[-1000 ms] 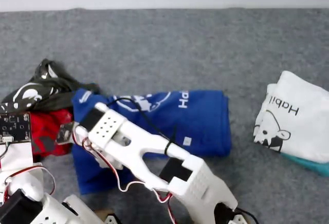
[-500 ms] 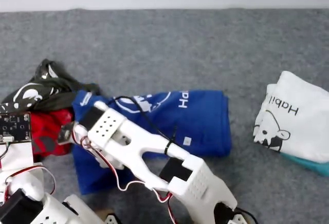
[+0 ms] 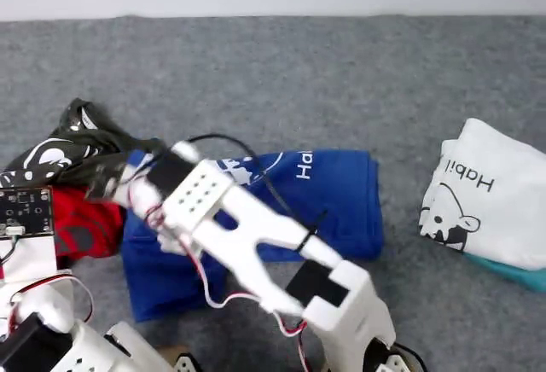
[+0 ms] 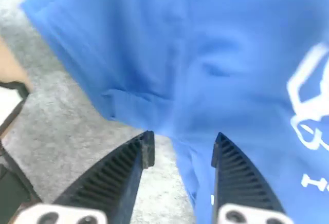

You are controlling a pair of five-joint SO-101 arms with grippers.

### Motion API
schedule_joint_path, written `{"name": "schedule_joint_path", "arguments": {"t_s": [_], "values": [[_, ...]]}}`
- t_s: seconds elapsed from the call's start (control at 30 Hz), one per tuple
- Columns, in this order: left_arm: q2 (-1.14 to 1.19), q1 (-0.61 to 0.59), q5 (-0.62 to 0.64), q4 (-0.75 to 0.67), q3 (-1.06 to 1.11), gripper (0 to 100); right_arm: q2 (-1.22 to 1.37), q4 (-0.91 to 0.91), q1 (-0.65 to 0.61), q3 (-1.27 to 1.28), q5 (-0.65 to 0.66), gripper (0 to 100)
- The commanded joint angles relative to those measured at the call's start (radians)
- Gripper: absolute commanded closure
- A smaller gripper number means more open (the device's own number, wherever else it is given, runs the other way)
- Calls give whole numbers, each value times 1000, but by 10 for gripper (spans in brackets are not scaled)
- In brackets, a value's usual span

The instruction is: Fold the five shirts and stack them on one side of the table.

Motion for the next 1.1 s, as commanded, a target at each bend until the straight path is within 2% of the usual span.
{"name": "schedule_joint_path", "arguments": {"t_s": [0.0, 0.1, 0.23, 0.33, 0.47, 0.6, 0.83, 1.07], "values": [[6, 0, 8, -25, 2, 994, -102, 42, 104, -46, -11, 805], [6, 0, 8, -25, 2, 994, -110, 42, 176, -46, -11, 846], [6, -8, 8, -23, -7, 994, -120, 44, 196, -21, -11, 997], [5, -21, 9, -23, -10, 994, -150, 45, 177, 41, -11, 989], [14, -109, 9, -23, -38, 994, -237, 44, 163, 170, -11, 988], [15, -107, 8, -25, -33, 994, -306, 41, 186, 273, -11, 988], [196, 77, 8, -97, -41, 949, -314, 24, 375, 287, -11, 984], [508, 196, 11, -272, -130, 949, -320, 2, 549, 287, -8, 987]]}}
